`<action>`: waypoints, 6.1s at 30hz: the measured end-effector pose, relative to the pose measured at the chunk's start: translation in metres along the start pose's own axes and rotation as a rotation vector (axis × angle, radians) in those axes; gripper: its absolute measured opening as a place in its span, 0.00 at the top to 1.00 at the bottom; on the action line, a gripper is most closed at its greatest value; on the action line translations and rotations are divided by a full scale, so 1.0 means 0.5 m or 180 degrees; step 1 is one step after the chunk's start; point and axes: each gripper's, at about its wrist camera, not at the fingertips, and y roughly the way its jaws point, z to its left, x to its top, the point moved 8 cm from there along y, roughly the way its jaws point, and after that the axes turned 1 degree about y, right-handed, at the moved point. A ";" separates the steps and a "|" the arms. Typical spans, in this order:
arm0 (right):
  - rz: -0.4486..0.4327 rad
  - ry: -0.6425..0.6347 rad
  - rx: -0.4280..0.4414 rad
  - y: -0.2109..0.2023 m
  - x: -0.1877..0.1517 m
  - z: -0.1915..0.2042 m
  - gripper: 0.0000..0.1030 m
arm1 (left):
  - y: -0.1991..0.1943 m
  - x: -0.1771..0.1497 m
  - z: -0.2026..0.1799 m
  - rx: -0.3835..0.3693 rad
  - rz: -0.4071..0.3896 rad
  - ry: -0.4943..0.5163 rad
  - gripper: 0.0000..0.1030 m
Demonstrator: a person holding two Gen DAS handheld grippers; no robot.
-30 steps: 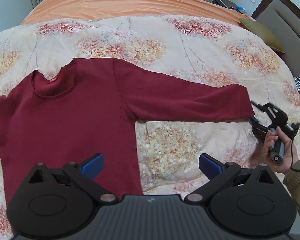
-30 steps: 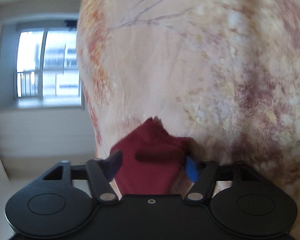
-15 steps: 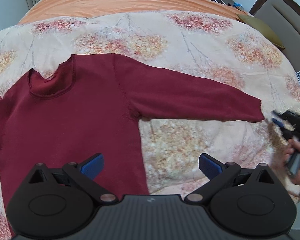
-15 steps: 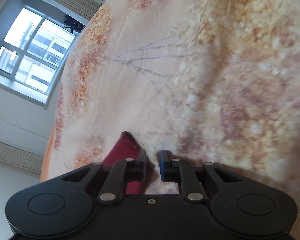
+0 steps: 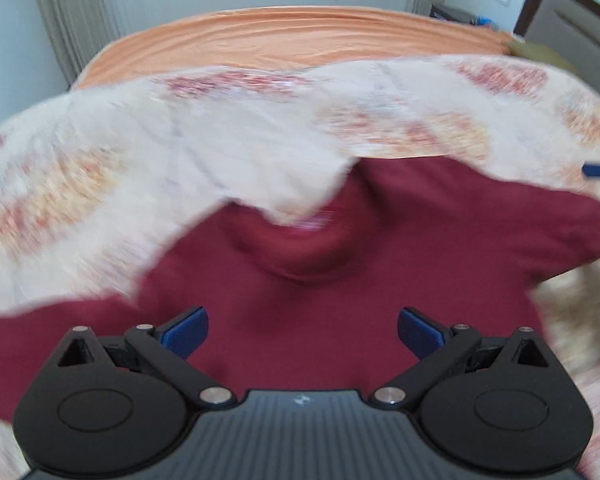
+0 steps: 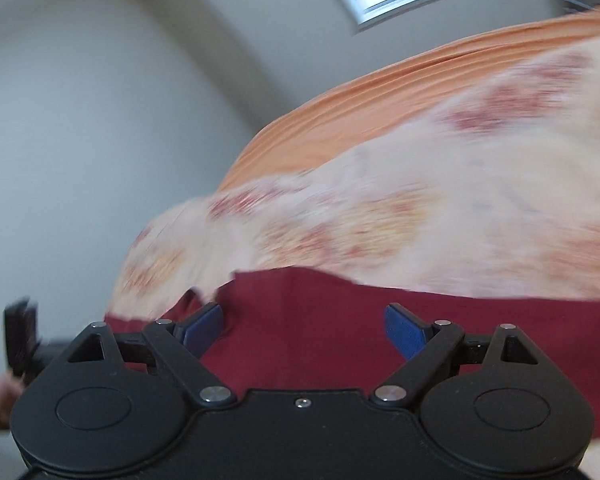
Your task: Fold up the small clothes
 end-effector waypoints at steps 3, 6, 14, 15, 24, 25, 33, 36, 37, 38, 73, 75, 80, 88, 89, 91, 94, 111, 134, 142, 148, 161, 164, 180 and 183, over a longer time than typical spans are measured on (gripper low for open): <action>0.0241 -0.0430 0.0019 0.117 0.023 0.074 0.13 | 0.038 0.027 0.115 0.0097 -0.0073 0.0376 0.00; 0.0418 -0.0831 0.0007 0.217 0.056 0.099 0.14 | 0.089 0.051 0.165 -0.0105 -0.0109 0.0744 0.00; 0.1108 -0.1599 0.0302 0.408 0.088 0.125 0.22 | 0.159 0.087 0.153 -0.0817 -0.0301 0.1524 0.01; 0.1221 -0.1711 0.0337 0.428 0.086 0.127 0.23 | 0.169 0.086 0.154 -0.0902 -0.0248 0.1539 0.01; 0.1732 -0.1944 0.0319 0.520 0.051 0.088 0.37 | 0.225 0.081 0.157 -0.1279 0.0023 0.1399 0.32; 0.1743 -0.1973 0.0320 0.524 0.045 0.089 0.42 | 0.223 0.086 0.159 -0.1311 0.0008 0.1352 0.45; 0.1703 -0.2050 0.0545 0.487 0.029 0.111 0.94 | 0.203 0.083 0.133 -0.1091 -0.0165 0.1599 0.93; 0.1472 -0.1889 0.0531 0.461 0.065 0.103 0.95 | 0.197 0.109 0.136 -0.1035 -0.0314 0.1546 0.95; 0.1389 -0.1822 0.0522 0.454 0.083 0.098 0.95 | 0.193 0.122 0.136 -0.1005 -0.0383 0.1536 0.95; 0.1317 -0.1778 0.0514 0.447 0.099 0.094 0.95 | 0.190 0.138 0.137 -0.0951 -0.0469 0.1521 0.95; -0.1206 0.2348 -0.1354 -0.449 -0.273 -0.597 0.57 | 0.245 0.197 -0.537 -0.1413 -0.0343 0.1211 0.17; -0.1167 0.2496 -0.1287 -0.417 -0.284 -0.620 0.62 | 0.257 0.204 -0.548 -0.1369 -0.0279 0.1146 0.17; -0.1433 0.2751 -0.1078 -0.384 -0.286 -0.654 0.86 | 0.313 0.211 -0.542 -0.1226 -0.0056 0.0843 0.17; -0.2067 0.2132 -0.0538 -0.497 -0.114 -0.542 0.96 | 0.343 0.259 -0.617 -0.1556 -0.0144 0.0430 0.15; -0.2037 0.1994 -0.0498 -0.502 -0.091 -0.517 0.96 | 0.340 0.263 -0.623 -0.1649 -0.0121 0.0321 0.16; -0.1897 0.1720 -0.0417 -0.495 -0.047 -0.465 0.96 | 0.318 0.268 -0.615 -0.1751 -0.0192 0.0141 0.16; -0.1676 0.1411 -0.0303 -0.453 -0.003 -0.378 0.96 | 0.261 0.257 -0.562 -0.1809 -0.0348 0.0015 0.14; 0.0010 0.0177 0.0344 0.255 -0.116 0.291 0.94 | 0.133 0.010 0.068 -0.1211 -0.0375 -0.1313 0.08; 0.0372 0.0568 -0.0310 0.070 -0.261 0.165 0.60 | 0.253 -0.001 -0.077 -0.1327 -0.0042 -0.0762 0.67; 0.0295 0.0607 -0.0297 0.050 -0.253 0.150 0.60 | 0.185 0.011 -0.011 -0.1318 -0.0339 -0.0988 0.95; 0.0166 0.0630 -0.0323 0.022 -0.234 0.135 0.60 | 0.145 -0.001 0.133 -0.0775 -0.0372 -0.1221 0.95; -0.0027 0.0767 -0.0576 0.020 -0.185 0.051 0.55 | 0.147 -0.037 0.181 -0.0052 -0.0112 -0.0931 0.86; -0.0052 0.0781 -0.0607 0.024 -0.180 0.033 0.55 | 0.070 0.015 0.143 -0.0144 -0.0666 -0.0666 0.57; -0.0241 0.1343 -0.0294 0.079 -0.228 -0.050 0.54 | 0.232 0.303 -0.448 -0.1786 -0.0233 0.0818 0.35; -0.0292 0.1390 -0.0237 0.078 -0.229 -0.055 0.58 | 0.277 0.296 -0.493 -0.1713 0.0035 0.1019 0.55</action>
